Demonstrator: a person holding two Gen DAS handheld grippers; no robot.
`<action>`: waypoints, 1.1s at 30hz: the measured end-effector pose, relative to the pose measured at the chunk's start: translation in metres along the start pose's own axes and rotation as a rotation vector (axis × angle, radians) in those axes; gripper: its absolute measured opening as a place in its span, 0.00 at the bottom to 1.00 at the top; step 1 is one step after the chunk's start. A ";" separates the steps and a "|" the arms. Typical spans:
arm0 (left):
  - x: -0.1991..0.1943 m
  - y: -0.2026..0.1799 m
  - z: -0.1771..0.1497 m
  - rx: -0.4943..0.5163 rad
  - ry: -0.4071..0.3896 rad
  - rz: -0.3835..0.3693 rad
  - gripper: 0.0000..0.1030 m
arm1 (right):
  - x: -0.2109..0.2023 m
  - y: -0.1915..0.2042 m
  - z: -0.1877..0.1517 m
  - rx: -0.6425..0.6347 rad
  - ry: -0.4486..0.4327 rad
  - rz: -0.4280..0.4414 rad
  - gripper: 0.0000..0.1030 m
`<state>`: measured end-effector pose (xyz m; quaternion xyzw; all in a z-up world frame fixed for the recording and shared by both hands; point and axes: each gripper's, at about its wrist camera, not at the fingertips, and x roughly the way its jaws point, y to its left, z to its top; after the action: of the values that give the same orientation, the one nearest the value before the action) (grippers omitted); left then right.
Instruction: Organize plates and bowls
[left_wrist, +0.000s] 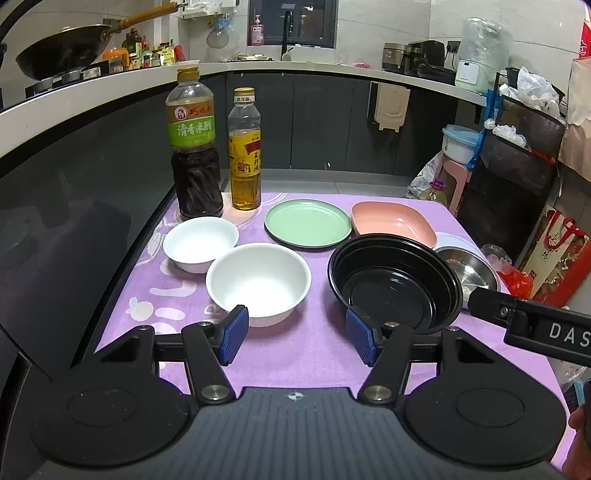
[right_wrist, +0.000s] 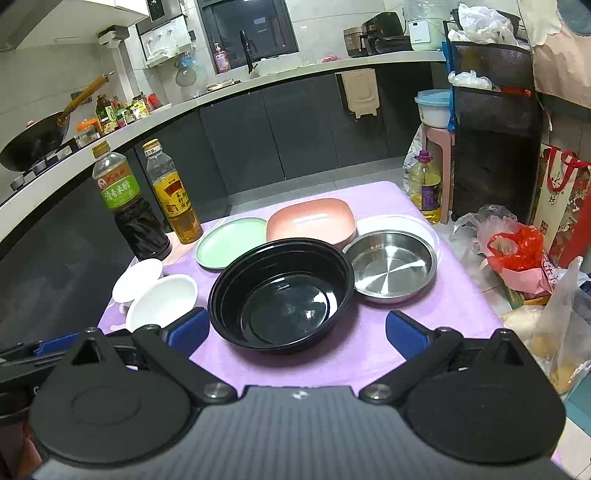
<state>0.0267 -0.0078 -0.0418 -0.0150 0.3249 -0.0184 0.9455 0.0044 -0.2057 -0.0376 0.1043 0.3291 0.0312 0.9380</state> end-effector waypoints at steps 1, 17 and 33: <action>0.000 0.000 0.000 -0.005 0.002 0.002 0.54 | 0.000 0.001 0.001 -0.002 0.002 0.000 0.51; 0.011 -0.002 -0.002 -0.010 0.036 0.000 0.54 | 0.010 -0.002 -0.001 0.000 0.034 -0.008 0.51; 0.028 -0.004 0.001 -0.016 0.062 -0.001 0.54 | 0.022 -0.008 0.001 0.007 0.066 -0.015 0.51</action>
<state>0.0491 -0.0128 -0.0582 -0.0224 0.3543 -0.0168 0.9347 0.0225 -0.2113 -0.0518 0.1041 0.3607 0.0263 0.9265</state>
